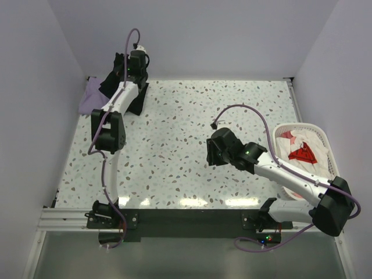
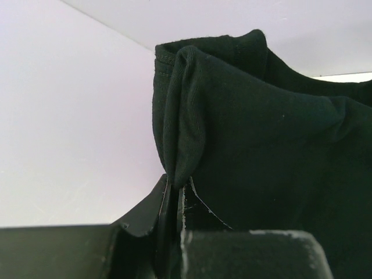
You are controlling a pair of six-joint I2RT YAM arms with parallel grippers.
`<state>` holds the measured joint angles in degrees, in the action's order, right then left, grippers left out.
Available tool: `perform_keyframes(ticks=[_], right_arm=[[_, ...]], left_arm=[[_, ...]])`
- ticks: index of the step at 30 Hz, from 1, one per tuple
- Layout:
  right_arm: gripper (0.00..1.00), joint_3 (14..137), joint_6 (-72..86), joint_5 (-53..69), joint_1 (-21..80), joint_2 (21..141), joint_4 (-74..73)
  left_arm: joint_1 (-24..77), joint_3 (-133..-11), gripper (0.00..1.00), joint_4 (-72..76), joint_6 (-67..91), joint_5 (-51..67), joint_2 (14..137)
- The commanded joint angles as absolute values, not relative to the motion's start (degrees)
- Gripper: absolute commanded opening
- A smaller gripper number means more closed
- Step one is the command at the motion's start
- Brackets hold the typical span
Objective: Fold and stack the t-shirts
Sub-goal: Neatly place the folded tshirt to the corner
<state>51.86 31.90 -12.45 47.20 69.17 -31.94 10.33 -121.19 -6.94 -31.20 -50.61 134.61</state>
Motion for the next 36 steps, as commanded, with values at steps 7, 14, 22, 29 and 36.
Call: perform_keyframes(ticks=[7,14,22,29,36], right_arm=[[0.43,54.4,32.0,-13.2,47.2,68.8,-31.3],[0.43,54.1,32.3,-13.2,47.2,68.2,-31.6],[0.43,53.7,32.5,-13.1,47.2,67.9,-31.3],[0.43,54.0,32.6,-13.0,47.2,69.3,-31.0],[0.43,54.8,32.3,-13.0,47.2,71.9,-30.7]], left_arm=[[9.2,-122.3,0.00,-2.6,-33.9,-48.3,126.4],[8.9,-119.4,0.00,-0.9,-35.0,-47.3,123.7],[8.3,-118.3,0.00,1.0,-34.6,-45.8,122.3],[7.2,-117.4,0.00,1.0,-33.8,-44.6,123.0],[3.7,-117.5,0.00,0.1,-30.6,-41.6,126.0]])
